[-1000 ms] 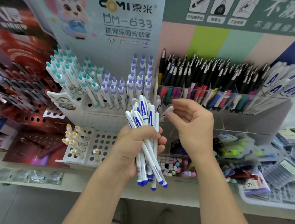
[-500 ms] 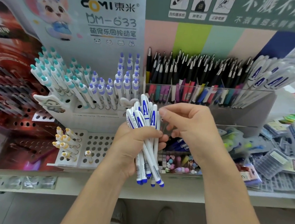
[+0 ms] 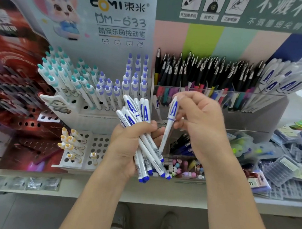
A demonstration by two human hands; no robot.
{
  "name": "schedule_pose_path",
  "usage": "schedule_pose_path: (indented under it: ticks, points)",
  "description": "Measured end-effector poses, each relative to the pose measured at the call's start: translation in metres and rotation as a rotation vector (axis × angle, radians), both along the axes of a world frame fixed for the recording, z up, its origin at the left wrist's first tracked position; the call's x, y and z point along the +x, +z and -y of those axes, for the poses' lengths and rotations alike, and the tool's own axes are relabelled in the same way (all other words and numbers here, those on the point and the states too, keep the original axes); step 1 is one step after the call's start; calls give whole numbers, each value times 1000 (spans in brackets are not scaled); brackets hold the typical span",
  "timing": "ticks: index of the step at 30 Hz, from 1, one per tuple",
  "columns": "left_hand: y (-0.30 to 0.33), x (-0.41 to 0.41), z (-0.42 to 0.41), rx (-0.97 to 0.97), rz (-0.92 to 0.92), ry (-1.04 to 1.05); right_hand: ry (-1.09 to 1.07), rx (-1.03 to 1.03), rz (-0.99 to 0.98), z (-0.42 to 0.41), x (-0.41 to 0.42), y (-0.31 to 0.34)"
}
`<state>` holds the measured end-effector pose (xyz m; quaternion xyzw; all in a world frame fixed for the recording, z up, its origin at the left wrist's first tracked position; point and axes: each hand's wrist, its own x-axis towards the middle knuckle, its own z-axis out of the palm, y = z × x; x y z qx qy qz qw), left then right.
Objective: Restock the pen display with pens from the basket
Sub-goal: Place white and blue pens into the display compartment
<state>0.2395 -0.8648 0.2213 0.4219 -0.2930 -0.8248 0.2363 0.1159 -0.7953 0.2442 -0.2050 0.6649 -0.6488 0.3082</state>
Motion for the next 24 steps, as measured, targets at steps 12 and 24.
schedule_pose_path:
  ticks: [12, 24]
  points:
    - [-7, 7, 12, -28, -5, 15, -249, -24, -468, -1, -21, -37]
    - [-4, 5, 6, -13, -4, -82, -208, 226, -515, 3, -19, -46]
